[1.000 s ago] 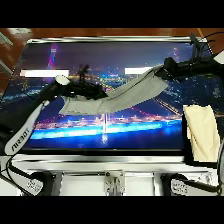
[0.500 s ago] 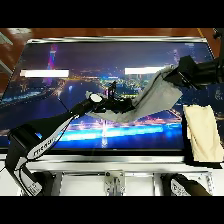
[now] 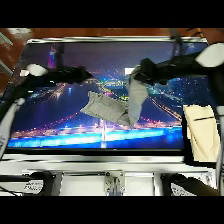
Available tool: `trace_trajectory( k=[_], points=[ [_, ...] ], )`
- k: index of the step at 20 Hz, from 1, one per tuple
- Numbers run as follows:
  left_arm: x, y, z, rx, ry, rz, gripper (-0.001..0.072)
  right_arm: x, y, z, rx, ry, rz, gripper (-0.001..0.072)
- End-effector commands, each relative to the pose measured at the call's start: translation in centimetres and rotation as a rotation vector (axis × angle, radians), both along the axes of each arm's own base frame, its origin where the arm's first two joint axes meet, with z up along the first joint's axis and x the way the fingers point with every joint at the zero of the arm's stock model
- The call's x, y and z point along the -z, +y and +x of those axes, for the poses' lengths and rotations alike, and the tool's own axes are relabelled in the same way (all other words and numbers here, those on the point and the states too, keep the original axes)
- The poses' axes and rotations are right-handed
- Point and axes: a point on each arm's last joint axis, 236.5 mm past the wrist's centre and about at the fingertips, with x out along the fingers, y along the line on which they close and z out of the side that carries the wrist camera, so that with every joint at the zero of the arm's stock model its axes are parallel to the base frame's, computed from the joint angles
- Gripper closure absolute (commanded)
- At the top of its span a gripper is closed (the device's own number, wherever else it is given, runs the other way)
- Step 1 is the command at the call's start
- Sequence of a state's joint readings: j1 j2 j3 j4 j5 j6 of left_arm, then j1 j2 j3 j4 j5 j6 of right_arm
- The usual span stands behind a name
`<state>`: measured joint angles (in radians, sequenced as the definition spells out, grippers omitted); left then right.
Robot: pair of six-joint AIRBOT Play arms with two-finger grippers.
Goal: Fold the shirts.
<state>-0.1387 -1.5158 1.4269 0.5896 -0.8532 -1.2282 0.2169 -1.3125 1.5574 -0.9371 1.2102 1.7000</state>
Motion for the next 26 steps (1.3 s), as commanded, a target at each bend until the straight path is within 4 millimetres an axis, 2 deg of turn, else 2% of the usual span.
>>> trace_trajectory(
  k=[1, 2, 4, 7, 8, 9, 10, 12, 14, 15, 16, 17, 18, 19, 21, 22, 23, 26],
  points=[
    [-6.2, 10.6, -3.2, -0.072, -0.055, 0.089, 0.0678, 4.3, 10.3, 4.0, 0.008, -0.043, 0.116, 0.0657],
    [-7.2, 11.9, -5.1, -0.056, -0.045, 0.107, 0.0678, 6.7, 13.5, 4.5, 0.018, -0.005, 0.168, 0.0657],
    [-8.2, 13.5, -8.4, -0.024, -0.029, 0.178, 0.0678, 11.7, 18.4, 5.2, 0.075, 0.102, 0.272, 0.0657],
    [-10.1, 14.2, -11.4, -0.017, -0.070, 0.265, 0.0678, 17.8, 22.3, 5.3, 0.167, 0.269, 0.382, 0.0651],
    [-10.9, 14.0, -11.9, -0.018, -0.091, 0.270, 0.0678, 18.9, 22.9, 5.1, 0.186, 0.318, 0.411, 0.0582],
    [-11.5, 14.0, -12.3, -0.020, -0.106, 0.273, 0.0678, 19.5, 23.4, 4.9, 0.193, 0.349, 0.432, 0.0317],
    [-11.8, 13.9, -12.5, -0.021, -0.115, 0.274, 0.0677, 19.5, 23.5, 4.9, 0.182, 0.337, 0.432, 0.0135],
    [-11.7, 13.9, -12.5, -0.021, -0.115, 0.275, 0.0677, 18.4, 22.7, 5.3, 0.152, 0.302, 0.427, 0.0119],
    [-11.0, 13.9, -12.4, -0.007, -0.111, 0.283, 0.0677, 16.7, 20.8, 5.5, 0.105, 0.294, 0.418, 0.0120],
    [-10.3, 13.9, -12.5, -0.003, -0.094, 0.281, 0.0678, 15.8, 19.3, 5.0, 0.043, 0.295, 0.395, 0.0119],
    [-9.5, 13.9, -12.6, 0.001, -0.073, 0.277, 0.0677, 15.4, 17.4, 4.2, -0.031, 0.293, 0.345, 0.0120],
    [-8.7, 13.8, -12.8, 0.003, -0.054, 0.272, 0.0677, 15.5, 14.4, 3.2, -0.100, 0.307, 0.259, 0.0119],
    [-7.9, 13.8, -12.9, 0.010, -0.040, 0.272, 0.0677, 16.1, 10.9, 2.2, -0.147, 0.330, 0.152, 0.0120],
    [-7.3, 13.8, -12.9, 0.014, -0.034, 0.274, 0.0678, 17.3, 6.3, 1.0, -0.175, 0.368, 0.002, 0.0120],
    [-6.2, 13.9, -13.0, 0.021, -0.019, 0.276, 0.0677, 20.5, -4.7, -1.0, -0.115, 0.497, -0.372, 0.0119],
    [-5.9, 13.8, -13.1, 0.024, -0.012, 0.276, 0.0677, 21.6, -8.9, -1.7, -0.079, 0.552, -0.507, 0.0085],
    [-5.7, 13.9, -12.9, 0.021, -0.017, 0.278, 0.0677, 22.4, -10.0, -2.3, -0.085, 0.581, -0.519, 0.0009],
    [-6.0, 14.2, -12.2, -0.007, -0.038, 0.278, 0.0677, 25.9, -7.5, -2.9, -0.099, 0.636, -0.360, 0.0009]
  ],
)
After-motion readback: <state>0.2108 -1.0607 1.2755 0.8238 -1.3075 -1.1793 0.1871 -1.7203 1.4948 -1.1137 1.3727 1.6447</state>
